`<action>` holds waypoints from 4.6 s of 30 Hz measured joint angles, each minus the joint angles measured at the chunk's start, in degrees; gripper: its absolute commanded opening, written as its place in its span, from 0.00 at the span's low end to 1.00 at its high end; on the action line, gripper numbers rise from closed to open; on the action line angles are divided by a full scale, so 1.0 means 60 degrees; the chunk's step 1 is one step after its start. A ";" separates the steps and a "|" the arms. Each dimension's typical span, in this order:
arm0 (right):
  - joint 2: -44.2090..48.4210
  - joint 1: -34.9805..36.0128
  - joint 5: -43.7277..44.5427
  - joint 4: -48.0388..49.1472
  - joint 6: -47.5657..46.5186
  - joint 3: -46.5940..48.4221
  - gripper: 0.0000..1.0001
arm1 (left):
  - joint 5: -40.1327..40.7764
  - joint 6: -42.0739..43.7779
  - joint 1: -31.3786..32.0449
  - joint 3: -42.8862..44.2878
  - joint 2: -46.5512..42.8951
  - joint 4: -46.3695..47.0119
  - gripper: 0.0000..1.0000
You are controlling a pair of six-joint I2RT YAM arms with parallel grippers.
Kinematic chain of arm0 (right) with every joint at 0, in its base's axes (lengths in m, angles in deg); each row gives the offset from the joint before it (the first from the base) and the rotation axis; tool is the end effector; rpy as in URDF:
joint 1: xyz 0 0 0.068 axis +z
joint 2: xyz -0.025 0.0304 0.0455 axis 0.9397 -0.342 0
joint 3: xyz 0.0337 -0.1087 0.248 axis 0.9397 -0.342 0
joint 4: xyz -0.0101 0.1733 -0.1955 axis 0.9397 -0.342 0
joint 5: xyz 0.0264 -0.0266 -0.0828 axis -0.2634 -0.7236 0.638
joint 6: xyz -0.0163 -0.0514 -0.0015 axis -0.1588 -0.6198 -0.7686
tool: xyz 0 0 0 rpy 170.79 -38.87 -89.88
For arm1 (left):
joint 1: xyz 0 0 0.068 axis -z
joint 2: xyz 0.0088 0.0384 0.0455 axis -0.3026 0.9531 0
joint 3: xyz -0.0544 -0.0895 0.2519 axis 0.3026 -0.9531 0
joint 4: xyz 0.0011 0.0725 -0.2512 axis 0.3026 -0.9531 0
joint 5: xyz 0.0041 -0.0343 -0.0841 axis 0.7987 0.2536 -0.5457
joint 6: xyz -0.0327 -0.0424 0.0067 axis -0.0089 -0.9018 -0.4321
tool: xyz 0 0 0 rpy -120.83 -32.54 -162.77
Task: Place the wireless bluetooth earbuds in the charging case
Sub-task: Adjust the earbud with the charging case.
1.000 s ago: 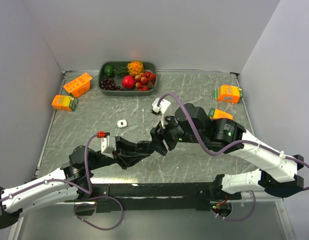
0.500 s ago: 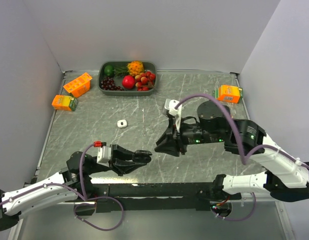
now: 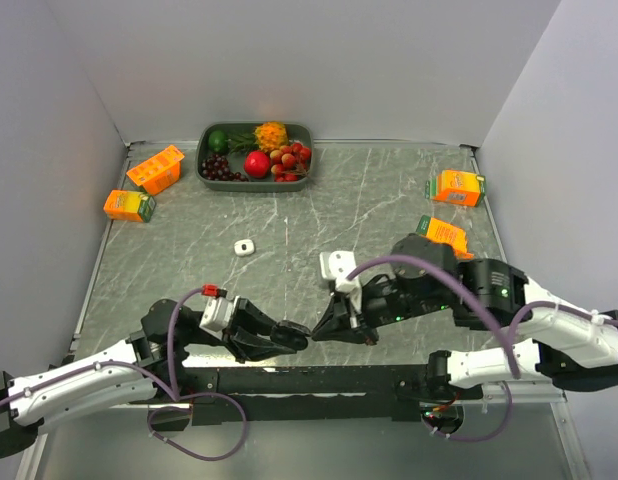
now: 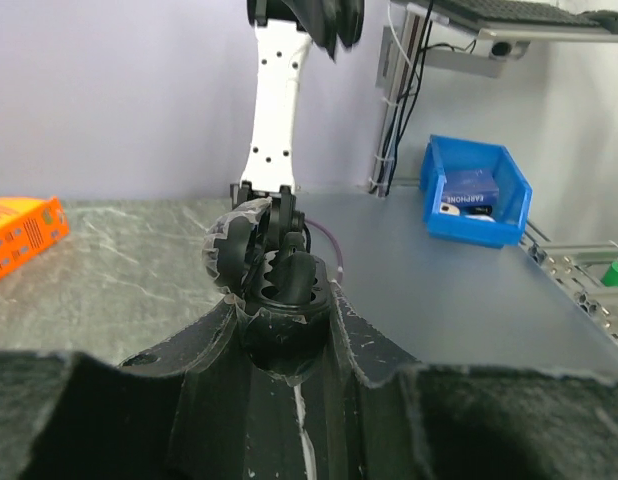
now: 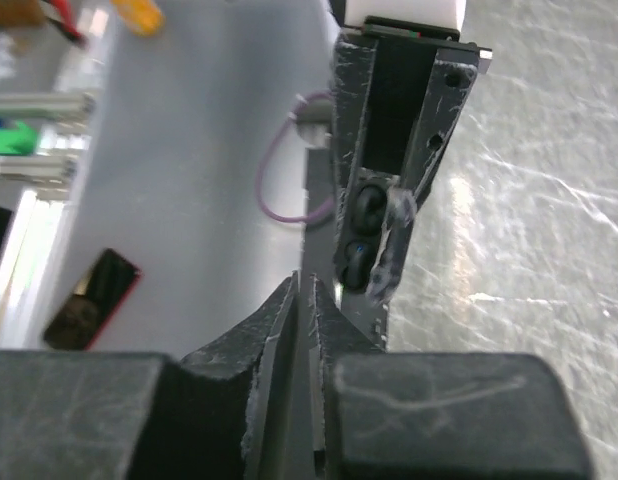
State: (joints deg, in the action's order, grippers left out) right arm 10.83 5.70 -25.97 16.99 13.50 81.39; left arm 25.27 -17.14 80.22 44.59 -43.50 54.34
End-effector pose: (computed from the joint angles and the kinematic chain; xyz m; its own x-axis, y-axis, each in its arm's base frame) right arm 0.0299 0.1717 0.4696 -0.0507 -0.3338 -0.9413 -0.9866 -0.1293 0.0990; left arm 0.0464 -0.1325 0.2908 -0.1323 -0.2588 -0.9568 0.9825 -0.1621 -0.0920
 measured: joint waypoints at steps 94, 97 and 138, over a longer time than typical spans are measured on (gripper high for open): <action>-0.0798 0.1716 0.4237 0.0138 0.0641 -0.0608 0.31 | 0.1096 0.0091 0.0000 0.0703 0.0062 -0.0718 0.01; -0.0798 0.1716 0.4302 0.0142 0.0667 -0.0608 0.28 | 0.1100 0.0091 0.0000 0.0703 0.0062 -0.0718 0.01; -0.0331 0.1563 0.4594 0.0590 0.0721 -0.0725 0.30 | 0.1177 0.0029 0.0000 0.0703 0.0062 -0.0892 0.01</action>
State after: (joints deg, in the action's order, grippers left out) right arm 8.84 15.08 1.59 20.53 17.83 77.04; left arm 32.33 -16.97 80.22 48.81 -43.13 48.99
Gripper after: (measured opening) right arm 0.261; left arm 0.323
